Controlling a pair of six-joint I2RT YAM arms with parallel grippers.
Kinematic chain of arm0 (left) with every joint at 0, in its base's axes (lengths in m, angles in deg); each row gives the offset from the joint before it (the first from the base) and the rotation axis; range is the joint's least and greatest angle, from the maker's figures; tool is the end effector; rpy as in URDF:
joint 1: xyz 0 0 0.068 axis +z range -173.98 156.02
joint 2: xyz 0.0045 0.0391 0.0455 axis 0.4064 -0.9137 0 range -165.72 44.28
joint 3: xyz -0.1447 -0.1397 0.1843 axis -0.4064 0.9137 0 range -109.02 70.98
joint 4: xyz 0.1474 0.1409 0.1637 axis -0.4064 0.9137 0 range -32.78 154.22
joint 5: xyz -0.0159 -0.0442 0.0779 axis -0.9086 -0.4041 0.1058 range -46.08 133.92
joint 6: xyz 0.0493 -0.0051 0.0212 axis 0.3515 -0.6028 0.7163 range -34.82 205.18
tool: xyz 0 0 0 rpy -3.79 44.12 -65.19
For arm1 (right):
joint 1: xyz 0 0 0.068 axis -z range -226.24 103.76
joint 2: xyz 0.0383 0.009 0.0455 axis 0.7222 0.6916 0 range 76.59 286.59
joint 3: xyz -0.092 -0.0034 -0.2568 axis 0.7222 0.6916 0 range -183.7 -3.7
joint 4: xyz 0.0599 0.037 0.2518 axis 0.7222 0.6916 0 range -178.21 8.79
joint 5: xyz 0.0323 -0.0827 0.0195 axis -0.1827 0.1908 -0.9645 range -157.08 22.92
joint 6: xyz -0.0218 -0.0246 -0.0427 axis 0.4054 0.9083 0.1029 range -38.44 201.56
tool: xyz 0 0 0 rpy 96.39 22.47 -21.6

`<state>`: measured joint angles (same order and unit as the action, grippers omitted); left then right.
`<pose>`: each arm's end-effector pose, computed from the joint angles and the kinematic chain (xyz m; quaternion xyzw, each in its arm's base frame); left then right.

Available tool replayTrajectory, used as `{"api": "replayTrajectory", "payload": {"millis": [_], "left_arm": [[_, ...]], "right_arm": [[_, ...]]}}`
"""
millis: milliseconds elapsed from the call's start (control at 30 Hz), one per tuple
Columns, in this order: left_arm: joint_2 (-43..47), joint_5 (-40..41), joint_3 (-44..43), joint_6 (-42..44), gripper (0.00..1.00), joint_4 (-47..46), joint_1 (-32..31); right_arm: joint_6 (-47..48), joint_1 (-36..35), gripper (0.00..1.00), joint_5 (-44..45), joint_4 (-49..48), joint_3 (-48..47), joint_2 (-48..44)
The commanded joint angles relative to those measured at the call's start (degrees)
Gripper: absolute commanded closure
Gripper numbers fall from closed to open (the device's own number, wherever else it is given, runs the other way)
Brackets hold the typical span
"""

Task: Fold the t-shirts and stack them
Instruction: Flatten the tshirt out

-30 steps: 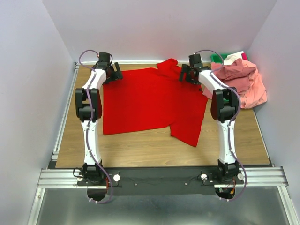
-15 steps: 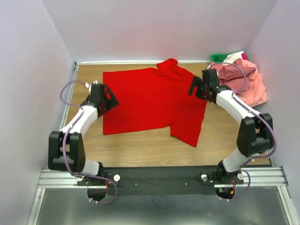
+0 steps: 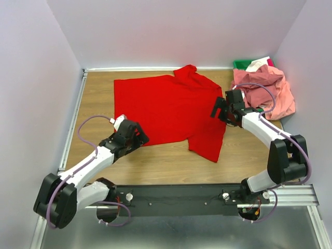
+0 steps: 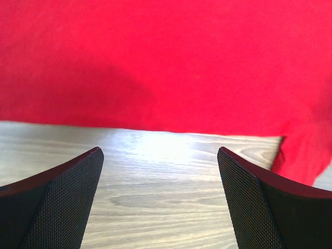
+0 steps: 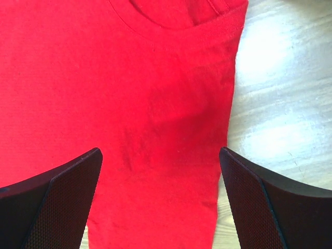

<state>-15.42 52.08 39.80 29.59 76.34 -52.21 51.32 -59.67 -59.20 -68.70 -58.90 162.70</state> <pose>0.1825 -0.0923 0.1965 -0.2449 0.8976 -0.1914 0.3126 0.3052 0.0680 0.2183 0.1602 0.9252 0.0657 0.3376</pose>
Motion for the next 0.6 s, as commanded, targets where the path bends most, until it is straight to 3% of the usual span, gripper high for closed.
{"api": "replayTrajectory", "payload": {"millis": [0,167,367,400,500,533,567], "left_arm": [[-4.6,5.2,-0.8,-5.3,0.01,2.9,-0.2],[-17.6,13.3,-9.3,-7.5,0.02,12.9,0.4],[-20.5,10.6,-6.6,-7.3,0.01,8.7,4.9],[-20.1,9.8,-4.8,-5.2,0.18,7.6,6.4],[-17.0,10.1,-2.9,-4.6,0.28,6.1,10.3],[-16.1,11.3,-2.7,-4.6,0.26,7.2,12.0],[-14.7,13.6,-2.6,-4.6,0.11,7.9,12.9]], "right_arm": [[-0.7,-0.3,0.00,0.9,-1.8,0.6,-0.1],[-0.4,-0.2,0.00,2.0,-1.8,0.8,0.1],[-0.3,-0.3,0.00,1.9,-1.8,0.9,0.3],[-0.3,-0.3,0.00,2.0,-1.9,1.0,0.2],[-0.4,-0.3,0.00,2.1,-1.9,0.9,-0.1],[-0.3,-0.3,0.00,2.2,-1.9,0.9,-0.2],[-0.3,-0.3,0.00,2.3,-1.8,1.0,-0.2]]}}
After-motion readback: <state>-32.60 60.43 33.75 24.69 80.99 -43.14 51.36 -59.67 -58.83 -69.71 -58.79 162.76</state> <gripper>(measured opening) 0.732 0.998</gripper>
